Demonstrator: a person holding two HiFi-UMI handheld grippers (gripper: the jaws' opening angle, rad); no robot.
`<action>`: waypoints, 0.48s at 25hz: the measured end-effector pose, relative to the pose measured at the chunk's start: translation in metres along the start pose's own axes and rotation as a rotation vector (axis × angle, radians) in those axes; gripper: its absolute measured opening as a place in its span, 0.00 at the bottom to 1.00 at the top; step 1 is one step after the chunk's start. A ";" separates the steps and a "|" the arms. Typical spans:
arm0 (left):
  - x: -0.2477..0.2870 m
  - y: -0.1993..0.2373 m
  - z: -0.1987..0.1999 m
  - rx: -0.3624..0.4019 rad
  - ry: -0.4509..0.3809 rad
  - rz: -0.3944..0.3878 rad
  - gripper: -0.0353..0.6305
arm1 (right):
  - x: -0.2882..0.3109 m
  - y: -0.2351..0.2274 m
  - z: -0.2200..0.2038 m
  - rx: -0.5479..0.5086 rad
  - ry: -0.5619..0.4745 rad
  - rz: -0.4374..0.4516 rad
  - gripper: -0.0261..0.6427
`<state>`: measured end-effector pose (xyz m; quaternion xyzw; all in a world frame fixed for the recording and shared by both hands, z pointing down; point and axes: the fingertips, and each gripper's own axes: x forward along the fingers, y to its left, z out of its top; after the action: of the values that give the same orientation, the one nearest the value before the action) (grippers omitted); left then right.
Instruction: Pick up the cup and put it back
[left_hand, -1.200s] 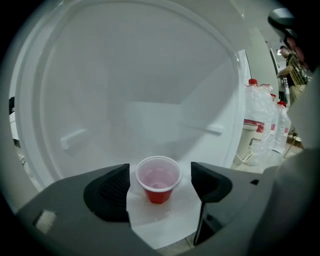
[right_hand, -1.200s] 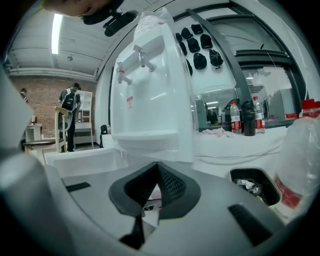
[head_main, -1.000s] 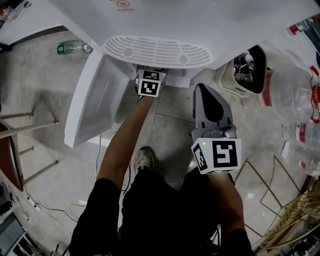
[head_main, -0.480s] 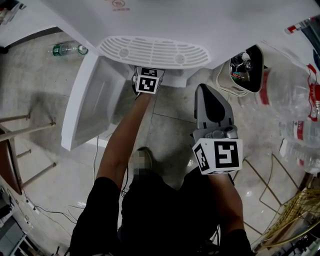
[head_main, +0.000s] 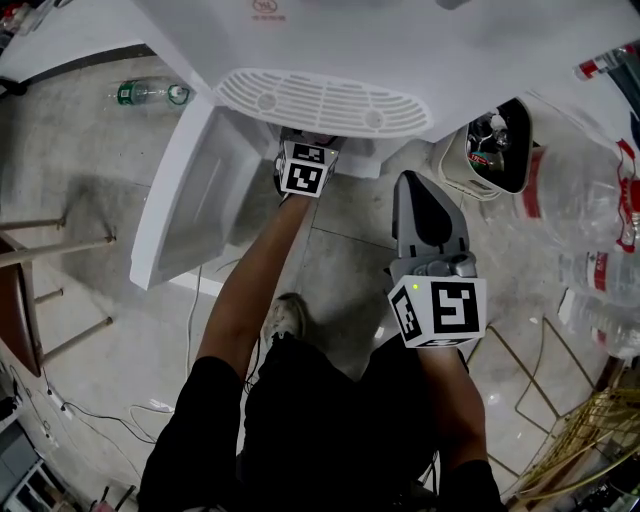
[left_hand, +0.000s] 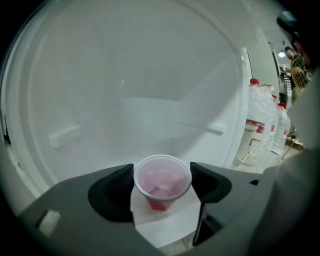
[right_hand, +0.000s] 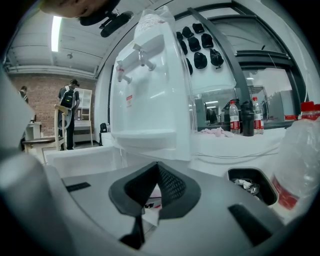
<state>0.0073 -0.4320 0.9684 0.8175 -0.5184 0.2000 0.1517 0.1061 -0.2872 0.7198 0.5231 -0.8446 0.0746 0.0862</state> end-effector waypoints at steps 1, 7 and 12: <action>-0.003 -0.001 0.000 -0.002 0.002 -0.001 0.59 | -0.001 0.001 0.001 0.003 -0.001 0.001 0.03; -0.042 -0.009 0.004 -0.010 -0.031 -0.012 0.58 | -0.003 0.001 -0.002 0.003 0.001 0.000 0.03; -0.093 -0.021 0.008 -0.035 -0.052 -0.024 0.58 | -0.006 0.010 0.002 0.010 -0.004 0.022 0.03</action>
<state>-0.0078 -0.3543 0.9152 0.8259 -0.5156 0.1677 0.1549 0.0999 -0.2784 0.7164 0.5142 -0.8502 0.0786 0.0810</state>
